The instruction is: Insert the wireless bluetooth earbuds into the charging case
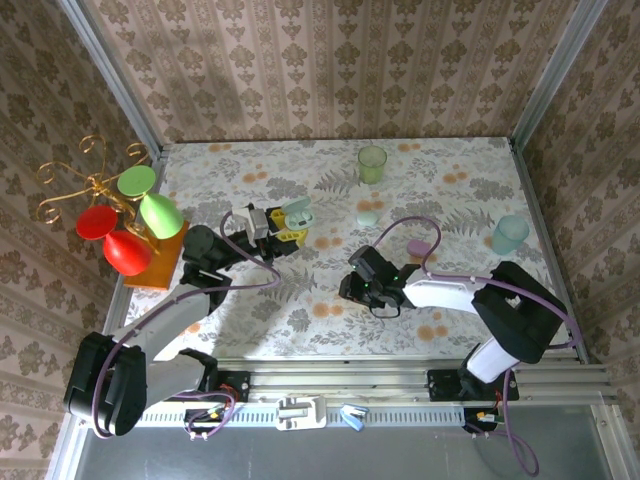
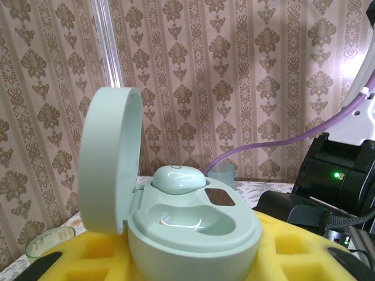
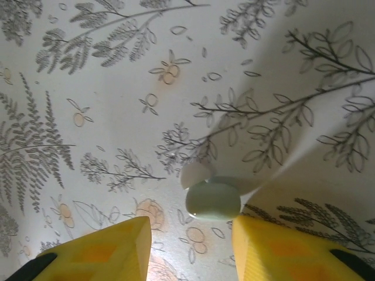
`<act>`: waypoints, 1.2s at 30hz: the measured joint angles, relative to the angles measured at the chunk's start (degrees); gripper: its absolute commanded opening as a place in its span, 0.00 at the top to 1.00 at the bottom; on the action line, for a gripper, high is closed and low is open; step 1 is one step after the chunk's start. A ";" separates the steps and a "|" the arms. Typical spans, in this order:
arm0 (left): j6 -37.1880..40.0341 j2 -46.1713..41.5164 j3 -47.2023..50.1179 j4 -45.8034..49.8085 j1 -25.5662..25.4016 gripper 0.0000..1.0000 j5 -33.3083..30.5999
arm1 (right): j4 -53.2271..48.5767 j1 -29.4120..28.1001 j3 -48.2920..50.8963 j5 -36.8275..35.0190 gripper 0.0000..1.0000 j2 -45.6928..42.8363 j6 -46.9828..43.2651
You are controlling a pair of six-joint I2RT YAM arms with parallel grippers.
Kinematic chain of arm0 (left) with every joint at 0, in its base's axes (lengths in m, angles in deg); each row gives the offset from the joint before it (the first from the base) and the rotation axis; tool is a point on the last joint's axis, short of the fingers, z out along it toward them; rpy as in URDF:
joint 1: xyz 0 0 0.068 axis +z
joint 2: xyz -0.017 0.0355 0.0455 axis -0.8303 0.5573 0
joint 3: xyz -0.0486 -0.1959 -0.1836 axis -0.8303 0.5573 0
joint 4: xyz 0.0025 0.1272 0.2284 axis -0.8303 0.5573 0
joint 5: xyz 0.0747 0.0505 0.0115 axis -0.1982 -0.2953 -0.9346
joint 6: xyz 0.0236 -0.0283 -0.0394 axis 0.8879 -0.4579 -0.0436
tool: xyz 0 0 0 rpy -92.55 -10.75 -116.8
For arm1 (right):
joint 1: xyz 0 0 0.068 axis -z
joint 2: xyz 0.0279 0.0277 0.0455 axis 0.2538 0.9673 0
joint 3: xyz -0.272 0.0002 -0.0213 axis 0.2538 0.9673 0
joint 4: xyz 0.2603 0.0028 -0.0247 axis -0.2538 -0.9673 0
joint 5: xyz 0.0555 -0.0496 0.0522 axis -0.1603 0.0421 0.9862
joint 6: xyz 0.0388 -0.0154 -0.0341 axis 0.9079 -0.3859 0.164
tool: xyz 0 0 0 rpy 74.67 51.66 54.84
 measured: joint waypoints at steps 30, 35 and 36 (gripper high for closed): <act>0.83 0.00 0.02 0.04 0.00 0.69 -0.37 | -0.85 5.18 -4.44 1.53 0.74 4.26 -7.17; 0.83 0.00 0.02 0.04 0.00 0.69 -0.37 | -0.55 5.42 -4.42 2.51 0.80 4.63 -7.65; 0.83 0.00 0.02 0.04 0.00 0.69 -0.37 | -0.35 5.42 -4.42 2.60 0.80 4.63 -7.67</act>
